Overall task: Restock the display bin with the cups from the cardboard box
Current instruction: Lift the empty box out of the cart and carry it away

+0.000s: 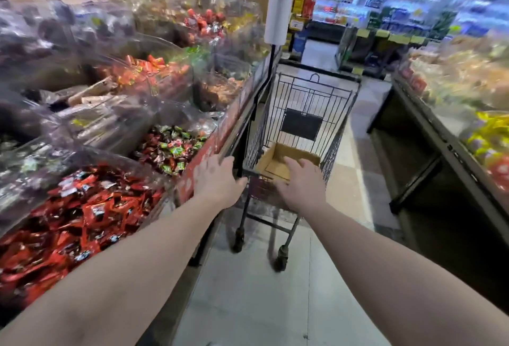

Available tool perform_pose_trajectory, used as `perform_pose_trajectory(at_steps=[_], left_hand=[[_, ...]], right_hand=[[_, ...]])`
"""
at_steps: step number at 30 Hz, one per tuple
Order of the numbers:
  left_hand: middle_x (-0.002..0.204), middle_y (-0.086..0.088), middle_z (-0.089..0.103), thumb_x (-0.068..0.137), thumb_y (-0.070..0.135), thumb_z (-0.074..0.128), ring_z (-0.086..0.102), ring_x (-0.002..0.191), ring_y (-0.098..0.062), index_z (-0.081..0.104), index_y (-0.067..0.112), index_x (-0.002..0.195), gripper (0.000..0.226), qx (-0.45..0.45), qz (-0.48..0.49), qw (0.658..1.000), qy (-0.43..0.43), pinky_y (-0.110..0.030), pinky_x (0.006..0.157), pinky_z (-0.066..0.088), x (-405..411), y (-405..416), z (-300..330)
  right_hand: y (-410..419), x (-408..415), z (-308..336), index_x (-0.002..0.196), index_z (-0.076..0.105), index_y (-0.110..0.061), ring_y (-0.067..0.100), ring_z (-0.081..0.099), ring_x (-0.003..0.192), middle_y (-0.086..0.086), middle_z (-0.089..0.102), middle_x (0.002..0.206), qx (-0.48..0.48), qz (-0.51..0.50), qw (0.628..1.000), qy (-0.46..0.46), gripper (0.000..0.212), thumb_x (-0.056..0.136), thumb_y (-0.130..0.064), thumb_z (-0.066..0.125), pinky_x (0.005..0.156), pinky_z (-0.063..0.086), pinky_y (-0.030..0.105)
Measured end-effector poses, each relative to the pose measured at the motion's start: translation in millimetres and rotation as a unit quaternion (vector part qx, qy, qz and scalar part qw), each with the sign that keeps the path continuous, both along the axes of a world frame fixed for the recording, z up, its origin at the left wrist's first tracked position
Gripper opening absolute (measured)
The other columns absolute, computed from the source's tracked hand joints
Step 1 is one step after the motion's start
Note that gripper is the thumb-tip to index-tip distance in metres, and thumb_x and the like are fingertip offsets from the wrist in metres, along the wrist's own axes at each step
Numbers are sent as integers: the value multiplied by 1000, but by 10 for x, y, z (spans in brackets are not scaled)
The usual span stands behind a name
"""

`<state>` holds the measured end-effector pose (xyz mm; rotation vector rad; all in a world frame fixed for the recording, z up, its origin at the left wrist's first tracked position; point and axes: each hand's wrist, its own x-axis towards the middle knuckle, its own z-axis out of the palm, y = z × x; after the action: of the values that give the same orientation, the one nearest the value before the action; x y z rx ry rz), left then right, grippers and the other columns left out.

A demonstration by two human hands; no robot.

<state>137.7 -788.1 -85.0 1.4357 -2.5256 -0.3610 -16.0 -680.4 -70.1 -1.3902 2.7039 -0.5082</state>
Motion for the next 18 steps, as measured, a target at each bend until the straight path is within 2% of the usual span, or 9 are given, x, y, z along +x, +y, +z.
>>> perform_pose_trajectory(at_steps=[5, 9, 18], left_hand=[[149, -9, 33, 89, 56, 47, 27, 136, -30, 35, 24, 141, 62, -21, -60, 998, -4, -44, 113, 23, -821, -664, 42], [150, -7, 31, 89, 55, 48, 24, 138, -28, 33, 24, 142, 64, -9, -81, 997, -13, -43, 114, 19, -1383, -937, -42], [148, -4, 34, 89, 57, 48, 27, 137, -27, 32, 25, 144, 66, 10, -53, 998, -39, -42, 113, 21, -2723, -1455, -431]], right_hand=[[-559, -742, -56, 147, 32, -33, 29, 27, 141, 8, 33, 152, 14, -52, 998, -23, 66, 89, -53, 55, 114, 29, 44], [-842, -1246, -181, 147, 31, -32, 30, 29, 140, 9, 34, 152, 25, -65, 997, -30, 65, 89, -52, 55, 114, 30, 45], [-1482, -2705, -554, 146, 32, -33, 31, 34, 136, 8, 37, 149, 39, -34, 998, -45, 67, 87, -53, 57, 109, 38, 46]])
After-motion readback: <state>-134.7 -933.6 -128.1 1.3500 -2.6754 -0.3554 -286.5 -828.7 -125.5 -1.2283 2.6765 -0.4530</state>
